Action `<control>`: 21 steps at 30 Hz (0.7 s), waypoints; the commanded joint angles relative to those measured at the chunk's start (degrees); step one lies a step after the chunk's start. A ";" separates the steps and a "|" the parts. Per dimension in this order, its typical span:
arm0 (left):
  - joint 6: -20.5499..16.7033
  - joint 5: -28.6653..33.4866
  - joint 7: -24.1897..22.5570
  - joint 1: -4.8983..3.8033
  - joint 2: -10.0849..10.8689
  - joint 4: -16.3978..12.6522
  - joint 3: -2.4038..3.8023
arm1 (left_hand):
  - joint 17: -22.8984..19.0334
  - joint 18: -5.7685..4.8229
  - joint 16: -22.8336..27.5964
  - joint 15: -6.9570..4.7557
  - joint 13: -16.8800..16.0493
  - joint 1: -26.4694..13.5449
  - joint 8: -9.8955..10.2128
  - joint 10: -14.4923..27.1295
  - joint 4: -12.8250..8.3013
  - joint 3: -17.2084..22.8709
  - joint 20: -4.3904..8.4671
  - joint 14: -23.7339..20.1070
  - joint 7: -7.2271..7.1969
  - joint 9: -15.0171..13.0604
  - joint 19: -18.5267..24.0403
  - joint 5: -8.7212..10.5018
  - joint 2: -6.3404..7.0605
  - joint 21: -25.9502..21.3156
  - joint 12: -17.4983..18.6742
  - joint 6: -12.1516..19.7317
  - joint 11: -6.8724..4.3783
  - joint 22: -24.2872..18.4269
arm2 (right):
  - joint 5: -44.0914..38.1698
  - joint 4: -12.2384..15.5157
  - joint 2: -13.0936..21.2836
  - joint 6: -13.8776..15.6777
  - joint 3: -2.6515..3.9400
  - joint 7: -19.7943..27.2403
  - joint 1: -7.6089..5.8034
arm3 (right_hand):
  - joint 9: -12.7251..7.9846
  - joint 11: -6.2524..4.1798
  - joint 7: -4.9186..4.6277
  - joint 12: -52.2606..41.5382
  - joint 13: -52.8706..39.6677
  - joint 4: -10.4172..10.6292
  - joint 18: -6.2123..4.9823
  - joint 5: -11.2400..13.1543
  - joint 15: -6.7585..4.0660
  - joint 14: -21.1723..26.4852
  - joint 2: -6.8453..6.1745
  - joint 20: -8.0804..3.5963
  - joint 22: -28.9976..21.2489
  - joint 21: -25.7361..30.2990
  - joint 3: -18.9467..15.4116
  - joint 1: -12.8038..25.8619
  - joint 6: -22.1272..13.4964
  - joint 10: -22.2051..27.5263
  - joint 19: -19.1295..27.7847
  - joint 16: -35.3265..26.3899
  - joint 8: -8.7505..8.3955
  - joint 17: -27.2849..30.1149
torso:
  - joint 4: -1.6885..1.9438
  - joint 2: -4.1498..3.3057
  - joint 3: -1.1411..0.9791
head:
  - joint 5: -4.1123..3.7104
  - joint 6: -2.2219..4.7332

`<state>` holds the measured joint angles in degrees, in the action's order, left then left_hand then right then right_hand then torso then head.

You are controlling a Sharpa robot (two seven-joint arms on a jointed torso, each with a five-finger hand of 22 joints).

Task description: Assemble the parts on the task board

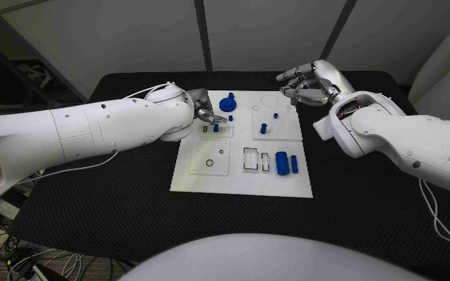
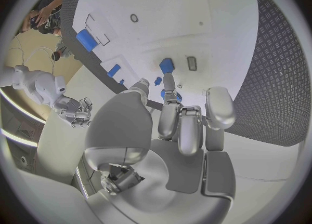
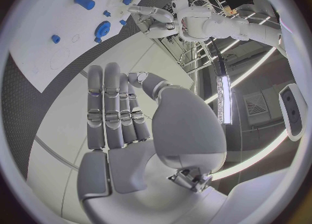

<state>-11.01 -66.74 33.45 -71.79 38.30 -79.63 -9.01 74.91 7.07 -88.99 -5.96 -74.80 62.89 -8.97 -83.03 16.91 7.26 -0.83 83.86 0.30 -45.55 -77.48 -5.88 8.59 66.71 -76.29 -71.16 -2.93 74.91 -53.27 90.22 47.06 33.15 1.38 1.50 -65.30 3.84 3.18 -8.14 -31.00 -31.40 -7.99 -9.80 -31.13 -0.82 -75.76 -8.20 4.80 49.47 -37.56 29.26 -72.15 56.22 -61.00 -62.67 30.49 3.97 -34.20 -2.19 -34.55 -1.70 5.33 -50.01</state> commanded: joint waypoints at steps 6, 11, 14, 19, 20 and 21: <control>8.02 0.85 3.28 -0.62 1.14 0.53 5.96 | 10.42 -0.70 1.43 0.59 4.55 0.76 2.06 3.44 -0.10 -0.71 -0.28 5.04 1.09 0.71 2.15 2.19 -0.01 -3.93 4.66 2.16 0.60 0.11 | -0.16 -0.10 0.00 -0.15 0.04 0.51 -0.12 | -0.06 0.32 -0.28 0.10 0.06 -0.04 -0.66 -0.26 -0.13 -0.46 0.53 0.19 -0.05 0.39 -0.44 -0.11 0.25 0.08 -0.29 -0.34 -0.29 0.09 | -0.01 0.05 0.01 | -0.06 0.01; 13.47 4.58 3.92 -3.10 -0.36 4.94 7.69 | 8.35 -0.04 2.63 1.44 6.66 3.20 4.27 5.36 -0.18 -0.31 -1.02 4.42 2.37 2.27 4.35 2.17 -0.76 -7.77 6.84 5.06 1.66 -1.83 | -0.16 -0.30 -0.18 -0.19 0.03 0.51 -0.12 | -0.07 0.33 -0.28 0.11 0.14 -0.05 -0.65 -0.28 -0.13 -0.48 0.53 0.19 -0.07 0.45 -0.48 -0.10 0.22 0.10 -0.29 -0.45 -0.30 0.11 | -0.14 -0.07 0.04 | 0.10 0.01; 16.27 5.88 3.79 -4.38 -1.84 8.41 8.05 | 8.04 0.07 2.83 1.69 7.30 3.46 4.73 5.95 -0.19 -0.33 -1.24 4.31 2.69 2.67 4.67 2.19 -0.96 -8.41 7.49 5.70 1.95 -2.14 | -0.16 -0.38 -0.31 -0.22 0.03 0.51 -0.12 | -0.07 0.33 -0.28 0.11 0.14 -0.05 -0.65 -0.28 -0.13 -0.48 0.53 0.19 -0.07 0.45 -0.48 -0.10 0.22 0.10 -0.29 -0.45 -0.30 0.11 | -0.20 -0.08 0.03 | 0.22 0.01; 20.59 6.72 2.70 -5.42 -4.90 14.76 8.16 | 8.23 0.06 2.73 1.85 7.04 3.94 4.77 5.92 -0.27 -0.11 -1.43 4.35 2.79 2.82 4.61 2.19 -1.59 -8.40 7.23 5.75 2.07 -2.11 | -0.16 -0.47 -0.52 -0.27 0.03 0.52 -0.12 | -0.07 0.33 -0.28 0.11 0.14 -0.05 -0.65 -0.28 -0.13 -0.48 0.53 0.19 -0.07 0.45 -0.48 -0.10 0.22 0.10 -0.29 -0.45 -0.30 0.11 | -0.08 -0.14 0.01 | 0.18 0.40; 21.03 6.73 2.48 -5.48 -5.36 15.63 8.06 | 8.27 0.05 2.71 1.86 7.03 4.00 4.76 5.93 -0.28 -0.08 -1.45 4.36 2.79 2.83 4.57 2.19 -1.68 -8.36 7.22 5.72 2.08 -2.08 | -0.16 -0.49 -0.55 -0.28 0.04 0.52 -0.12 | -0.07 0.33 -0.28 0.11 0.14 -0.05 -0.65 -0.28 -0.13 -0.48 0.53 0.19 -0.07 0.45 -0.48 -0.10 0.22 0.10 -0.29 -0.45 -0.30 0.11 | -0.09 -0.16 0.02 | 0.24 0.49; 21.49 6.65 2.18 -5.55 -5.91 16.67 7.88 | 8.33 0.03 2.67 1.87 7.02 4.07 4.75 5.93 -0.29 -0.04 -1.47 4.38 2.80 2.83 4.52 2.20 -1.78 -8.26 7.20 5.72 2.09 -2.03 | -0.16 -0.50 -0.60 -0.29 0.04 0.53 -0.12 | -0.07 0.33 -0.28 0.11 0.14 -0.05 -0.65 -0.28 -0.13 -0.48 0.53 0.19 -0.07 0.45 -0.48 -0.10 0.22 0.10 -0.29 -0.45 -0.30 0.11 | -0.08 -0.13 0.02 | 0.32 0.53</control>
<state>5.40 -61.78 36.22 -77.25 32.74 -63.77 -1.06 74.91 7.08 -86.33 -4.60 -67.73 66.68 -4.49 -77.30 16.73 6.96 -1.96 83.96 2.97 -42.78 -73.06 -3.96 7.08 58.50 -68.98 -65.81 -0.88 72.82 -53.27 89.68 46.52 33.11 1.38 1.50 -65.30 3.84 3.18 -8.14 -31.00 -31.31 -8.15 -9.80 -31.13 -1.02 -75.96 -8.20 4.80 49.48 -37.26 29.10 -72.15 56.22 -61.00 -62.67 30.23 3.97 -34.15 -2.35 -34.66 -1.68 5.56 -49.61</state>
